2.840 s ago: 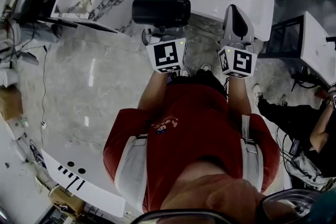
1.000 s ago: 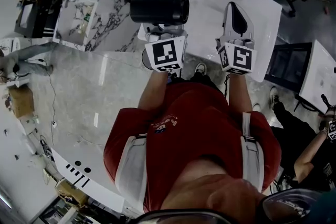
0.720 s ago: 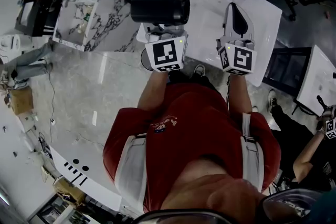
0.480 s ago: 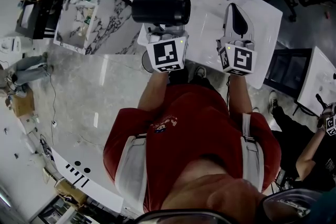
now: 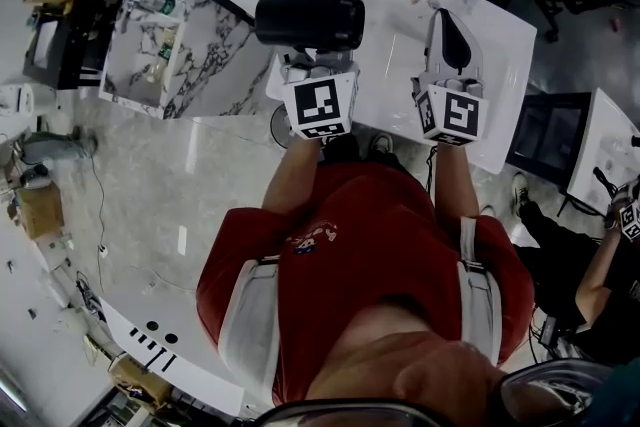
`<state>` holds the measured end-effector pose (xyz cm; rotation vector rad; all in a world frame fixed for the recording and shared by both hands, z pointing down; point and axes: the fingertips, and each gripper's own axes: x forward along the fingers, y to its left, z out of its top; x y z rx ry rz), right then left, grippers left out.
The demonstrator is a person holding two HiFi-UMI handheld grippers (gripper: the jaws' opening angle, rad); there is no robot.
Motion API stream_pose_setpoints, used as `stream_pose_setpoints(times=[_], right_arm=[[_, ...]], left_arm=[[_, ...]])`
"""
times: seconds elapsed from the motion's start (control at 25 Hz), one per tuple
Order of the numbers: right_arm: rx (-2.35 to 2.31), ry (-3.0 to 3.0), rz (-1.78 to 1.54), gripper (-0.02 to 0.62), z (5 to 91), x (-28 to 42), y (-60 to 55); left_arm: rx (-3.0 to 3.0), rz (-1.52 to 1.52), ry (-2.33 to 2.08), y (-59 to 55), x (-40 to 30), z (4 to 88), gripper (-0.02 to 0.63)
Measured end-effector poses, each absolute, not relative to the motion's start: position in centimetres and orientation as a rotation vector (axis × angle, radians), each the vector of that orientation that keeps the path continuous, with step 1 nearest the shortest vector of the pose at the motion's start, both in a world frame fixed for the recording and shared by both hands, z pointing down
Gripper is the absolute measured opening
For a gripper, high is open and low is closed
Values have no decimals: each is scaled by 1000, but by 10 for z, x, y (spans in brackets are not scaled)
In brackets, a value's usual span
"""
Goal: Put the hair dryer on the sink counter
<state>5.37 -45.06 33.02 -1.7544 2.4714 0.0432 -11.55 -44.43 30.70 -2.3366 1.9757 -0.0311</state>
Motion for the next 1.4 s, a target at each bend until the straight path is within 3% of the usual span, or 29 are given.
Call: stream_pose_setpoints(times=[0.52, 1.4], right_arm=[[-1798, 2469, 35, 0, 337, 36, -455], [-1821, 2505, -11, 0, 362, 15, -444]], left_arm=[[-2410, -117, 1969, -455, -131, 335, 198], [-2598, -509, 1981, -448, -143, 438, 198]])
